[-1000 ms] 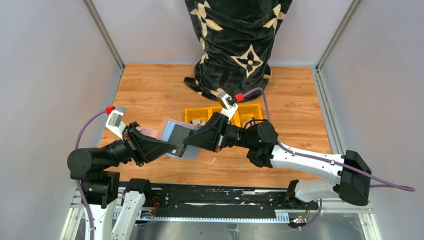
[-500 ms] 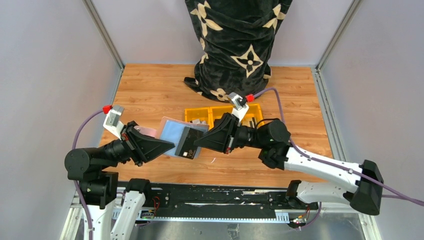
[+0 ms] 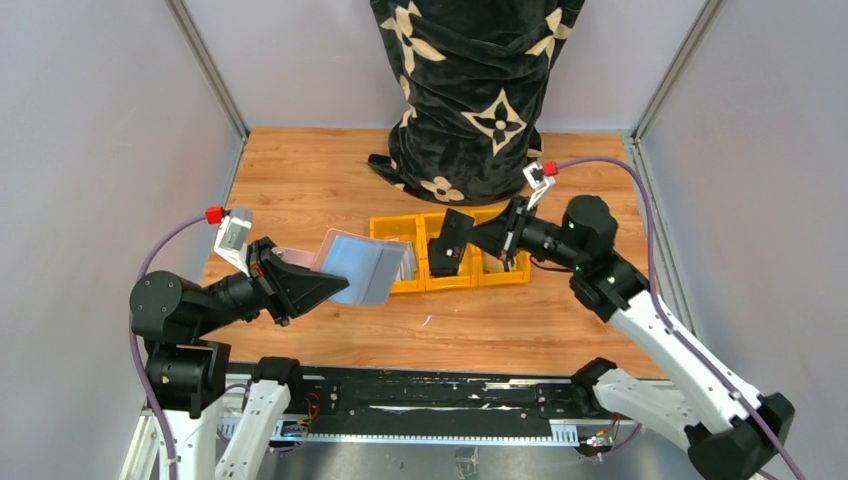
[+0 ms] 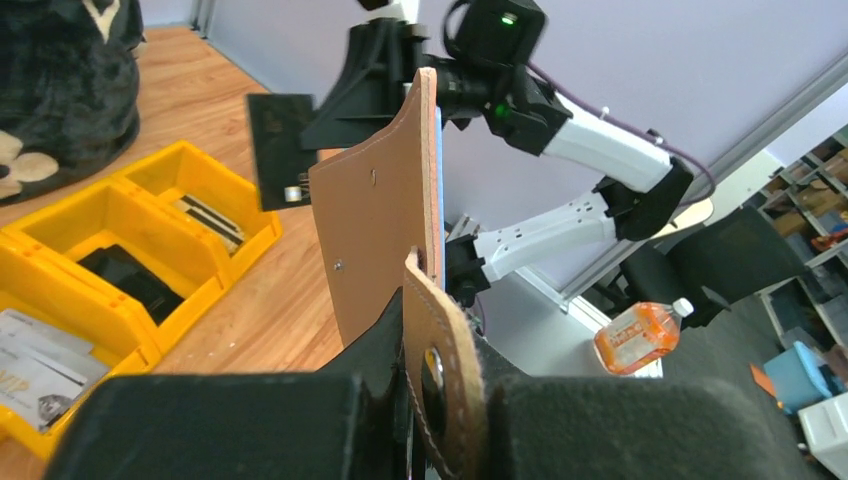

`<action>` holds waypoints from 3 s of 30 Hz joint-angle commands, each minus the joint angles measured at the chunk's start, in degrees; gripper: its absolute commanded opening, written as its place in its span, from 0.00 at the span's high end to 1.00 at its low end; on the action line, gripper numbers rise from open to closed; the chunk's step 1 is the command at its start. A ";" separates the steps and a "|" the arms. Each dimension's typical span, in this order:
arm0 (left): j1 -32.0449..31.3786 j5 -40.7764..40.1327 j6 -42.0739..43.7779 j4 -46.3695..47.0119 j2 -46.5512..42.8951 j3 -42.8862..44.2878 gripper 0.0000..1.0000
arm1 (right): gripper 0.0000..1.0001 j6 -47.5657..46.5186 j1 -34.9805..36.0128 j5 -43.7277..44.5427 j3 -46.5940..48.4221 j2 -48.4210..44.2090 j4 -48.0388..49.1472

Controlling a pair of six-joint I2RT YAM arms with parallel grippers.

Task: Take the credit cards out of the card holder
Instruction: Place the credit card in the storage box, then remove the credit card from the card holder.

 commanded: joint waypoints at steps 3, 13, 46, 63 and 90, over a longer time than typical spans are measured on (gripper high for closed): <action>-0.34 0.10 5.73 -2.57 -0.80 2.03 0.97 | 1.00 -13.28 -6.67 7.25 3.18 11.67 -17.23; -0.34 3.68 7.26 -2.18 -2.76 3.05 0.96 | 1.00 -17.67 -6.67 8.60 14.84 37.27 -17.88; -0.36 4.75 -8.42 16.85 -7.03 -2.23 1.00 | 0.36 -15.85 0.93 7.06 13.37 20.37 -7.02; -0.42 5.22 -12.86 21.28 -7.39 0.43 1.00 | 0.25 -13.24 25.47 -10.21 -6.32 2.64 40.01; -0.47 4.86 -12.17 20.23 -7.01 1.09 1.00 | 0.69 -7.81 28.43 -8.40 -3.37 9.68 47.55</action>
